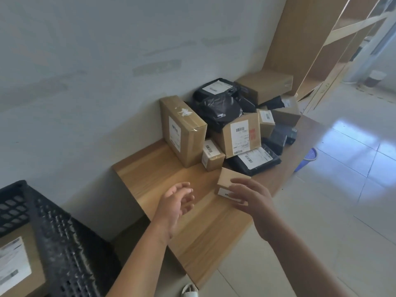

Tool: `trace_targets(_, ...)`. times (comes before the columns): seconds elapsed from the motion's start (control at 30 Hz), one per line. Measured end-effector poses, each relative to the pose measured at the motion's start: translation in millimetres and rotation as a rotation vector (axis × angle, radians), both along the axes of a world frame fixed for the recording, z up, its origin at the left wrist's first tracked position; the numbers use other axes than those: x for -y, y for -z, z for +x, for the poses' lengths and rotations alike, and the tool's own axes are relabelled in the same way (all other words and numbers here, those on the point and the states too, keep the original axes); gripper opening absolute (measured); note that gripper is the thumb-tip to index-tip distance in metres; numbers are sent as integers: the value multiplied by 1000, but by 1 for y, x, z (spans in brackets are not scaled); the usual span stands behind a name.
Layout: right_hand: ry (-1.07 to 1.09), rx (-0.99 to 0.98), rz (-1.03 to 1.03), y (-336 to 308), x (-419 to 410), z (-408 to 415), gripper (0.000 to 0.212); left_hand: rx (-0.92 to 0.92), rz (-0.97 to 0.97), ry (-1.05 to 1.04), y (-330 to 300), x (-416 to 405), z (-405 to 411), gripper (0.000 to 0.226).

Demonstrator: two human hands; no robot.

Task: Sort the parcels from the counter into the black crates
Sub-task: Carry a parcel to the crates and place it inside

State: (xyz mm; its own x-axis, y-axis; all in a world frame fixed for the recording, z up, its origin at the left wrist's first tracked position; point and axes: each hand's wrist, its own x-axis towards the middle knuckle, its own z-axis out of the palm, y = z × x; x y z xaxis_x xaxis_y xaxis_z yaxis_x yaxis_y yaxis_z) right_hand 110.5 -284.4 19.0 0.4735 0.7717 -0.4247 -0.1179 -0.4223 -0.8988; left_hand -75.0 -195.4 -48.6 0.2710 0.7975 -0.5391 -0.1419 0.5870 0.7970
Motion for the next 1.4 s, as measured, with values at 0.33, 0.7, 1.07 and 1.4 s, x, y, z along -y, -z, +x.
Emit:
trace_targets(0.33, -417, 583, -1, -2, -184, 11, 49, -67, -50, -133, 14, -21, -16, 20)
trace_targets(0.7, -825, 1019, -266, 15, -382, 14, 99, -162, -102, -471, 10, -19, -3, 18)
trace_targets(1.07, -818, 838, -177, 0, -374, 31, 78, -194, -123, -539, 5, -16, 38, 17)
trace_targets(1.4, -526, -108, 74, -27, -275, 104, 88, -9, -72, -436, -10, -33, 73, 76)
